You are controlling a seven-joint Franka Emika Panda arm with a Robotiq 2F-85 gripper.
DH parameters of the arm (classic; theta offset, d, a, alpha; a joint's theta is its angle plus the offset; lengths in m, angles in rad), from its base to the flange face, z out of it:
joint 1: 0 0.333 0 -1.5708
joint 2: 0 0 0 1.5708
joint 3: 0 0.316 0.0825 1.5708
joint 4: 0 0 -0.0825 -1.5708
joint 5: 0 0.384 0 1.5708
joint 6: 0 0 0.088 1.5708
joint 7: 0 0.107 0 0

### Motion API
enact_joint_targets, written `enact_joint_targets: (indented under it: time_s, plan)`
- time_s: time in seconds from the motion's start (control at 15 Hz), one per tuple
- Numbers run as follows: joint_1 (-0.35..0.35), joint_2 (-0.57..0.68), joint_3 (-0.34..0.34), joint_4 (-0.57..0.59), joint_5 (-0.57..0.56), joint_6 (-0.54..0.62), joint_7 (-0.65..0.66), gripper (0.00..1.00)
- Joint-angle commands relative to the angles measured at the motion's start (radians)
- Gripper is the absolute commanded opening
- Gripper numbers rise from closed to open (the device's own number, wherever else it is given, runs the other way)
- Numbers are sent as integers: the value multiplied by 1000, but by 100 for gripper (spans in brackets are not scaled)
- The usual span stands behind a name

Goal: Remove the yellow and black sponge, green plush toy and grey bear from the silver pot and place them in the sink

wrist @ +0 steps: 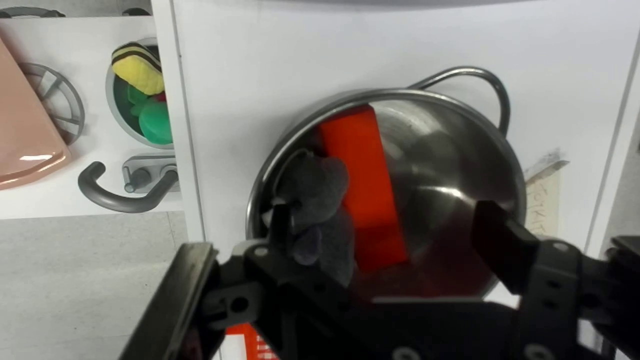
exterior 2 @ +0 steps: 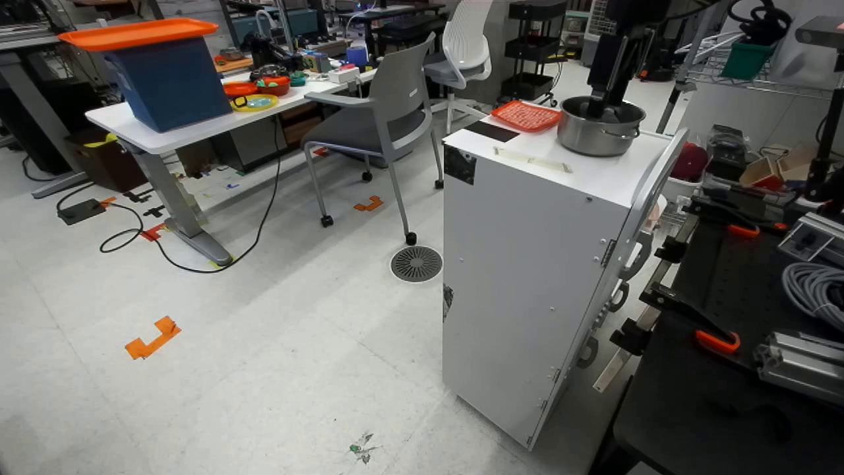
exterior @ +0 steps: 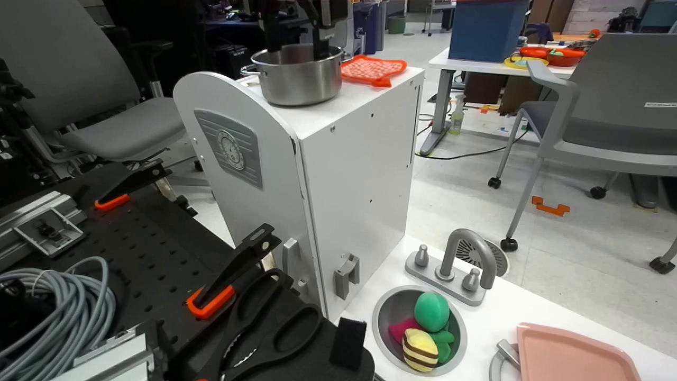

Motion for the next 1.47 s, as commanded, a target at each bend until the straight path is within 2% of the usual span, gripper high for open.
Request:
enact_joint_targets:
  time_s: [0.0,0.4,0.53,0.8,0.87,0.93,1.4]
  plan:
    - [-14,18,10,24,24,-8,-33,59]
    - [-15,19,11,29,28,-10,-41,13]
    - [-15,18,11,28,31,-10,-45,1]
    - [-14,15,11,27,34,-8,-49,0]
    - [-14,12,11,26,32,-7,-48,7]
    - [-13,11,10,25,30,-6,-47,27]
    - [-12,6,8,26,22,-4,-36,76]
